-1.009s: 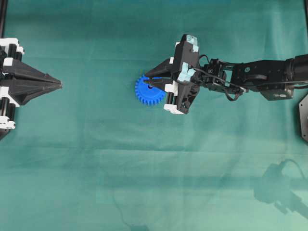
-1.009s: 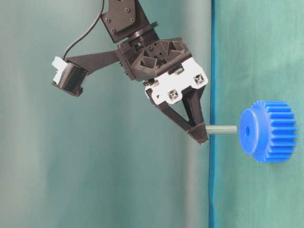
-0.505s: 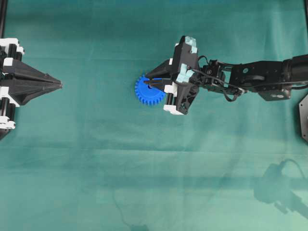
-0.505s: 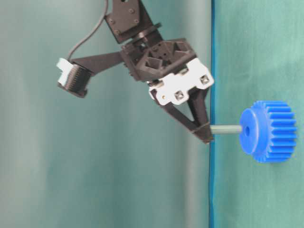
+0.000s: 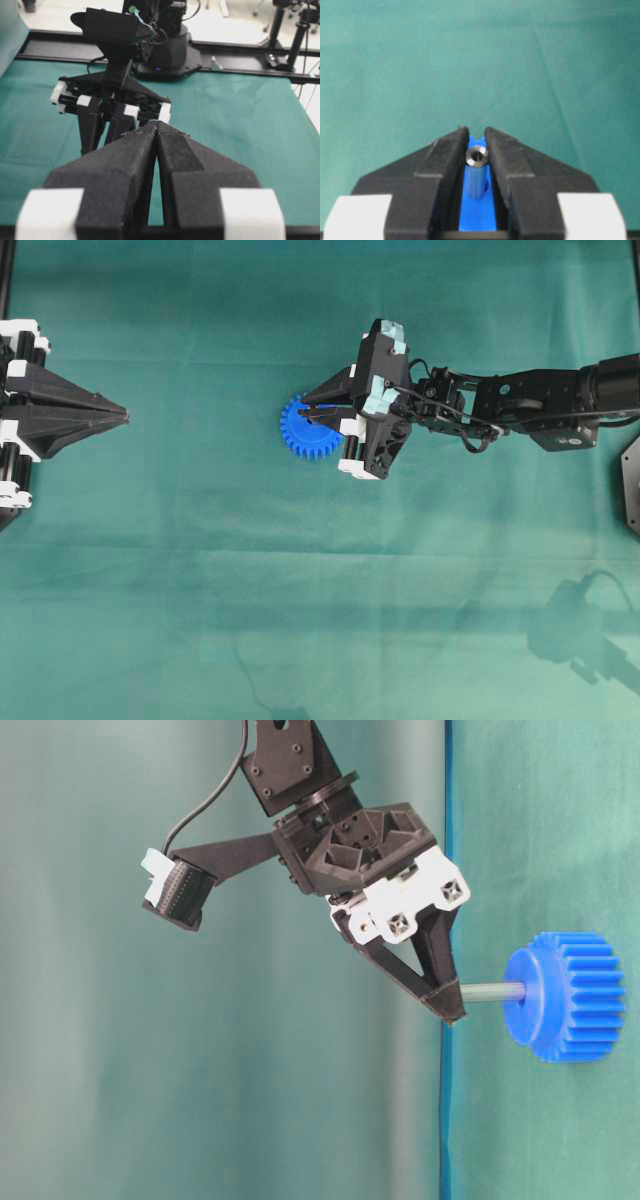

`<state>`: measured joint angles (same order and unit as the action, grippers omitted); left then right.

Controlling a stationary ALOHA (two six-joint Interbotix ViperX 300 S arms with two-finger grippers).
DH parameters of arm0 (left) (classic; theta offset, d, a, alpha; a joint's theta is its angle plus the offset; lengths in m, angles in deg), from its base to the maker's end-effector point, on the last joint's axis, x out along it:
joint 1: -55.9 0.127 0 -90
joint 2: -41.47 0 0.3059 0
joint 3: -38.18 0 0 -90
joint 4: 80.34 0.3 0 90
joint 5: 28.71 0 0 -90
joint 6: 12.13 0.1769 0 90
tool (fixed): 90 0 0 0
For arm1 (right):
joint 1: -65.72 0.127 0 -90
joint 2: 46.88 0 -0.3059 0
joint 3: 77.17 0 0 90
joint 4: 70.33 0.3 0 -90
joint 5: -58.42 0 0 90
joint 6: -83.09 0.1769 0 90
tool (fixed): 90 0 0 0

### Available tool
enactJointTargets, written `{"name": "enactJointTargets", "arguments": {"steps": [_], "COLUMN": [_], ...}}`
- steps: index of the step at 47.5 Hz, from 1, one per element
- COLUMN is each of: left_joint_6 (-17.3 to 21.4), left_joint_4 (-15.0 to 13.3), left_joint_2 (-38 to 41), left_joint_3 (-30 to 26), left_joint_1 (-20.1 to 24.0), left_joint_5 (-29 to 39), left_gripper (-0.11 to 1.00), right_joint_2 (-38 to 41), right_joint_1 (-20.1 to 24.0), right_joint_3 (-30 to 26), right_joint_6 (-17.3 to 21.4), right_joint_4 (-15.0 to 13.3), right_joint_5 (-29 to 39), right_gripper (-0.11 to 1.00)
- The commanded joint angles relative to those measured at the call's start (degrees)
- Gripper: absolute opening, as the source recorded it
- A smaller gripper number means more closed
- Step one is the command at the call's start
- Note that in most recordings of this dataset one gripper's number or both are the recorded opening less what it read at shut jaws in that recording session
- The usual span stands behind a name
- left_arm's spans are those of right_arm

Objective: Insert the shaft placed at a random location into the center hole of the medium gear at another random location.
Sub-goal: 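Lower the shaft with the right gripper into the gear's center hole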

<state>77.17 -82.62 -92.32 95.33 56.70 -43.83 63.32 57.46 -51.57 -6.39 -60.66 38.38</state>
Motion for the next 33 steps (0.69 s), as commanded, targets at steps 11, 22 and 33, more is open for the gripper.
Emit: {"name": "enactJointTargets", "arguments": {"steps": [11,22,33], "left_joint_6": [0.0,0.0,-0.09], "left_joint_4": [-0.09,-0.09,-0.09], "left_joint_2": [0.35,0.44,0.44], "left_joint_3": [-0.53,-0.53,-0.53], "left_joint_1": [0.09,0.09,0.09], "left_joint_5": [-0.26,-0.26,-0.26], "left_gripper": [-0.01,-0.01,-0.01], "right_joint_2": [-3.34,-5.45,-5.27], "right_joint_1": [0.18,0.18,0.09], "right_joint_3": [-0.44,-0.53,-0.44], "right_joint_6": [-0.26,-0.79,-0.79], "right_joint_4": [-0.18,-0.26,-0.26], "right_joint_5": [-0.35,-0.18,-0.26], "right_gripper": [0.24,0.24,0.24]}}
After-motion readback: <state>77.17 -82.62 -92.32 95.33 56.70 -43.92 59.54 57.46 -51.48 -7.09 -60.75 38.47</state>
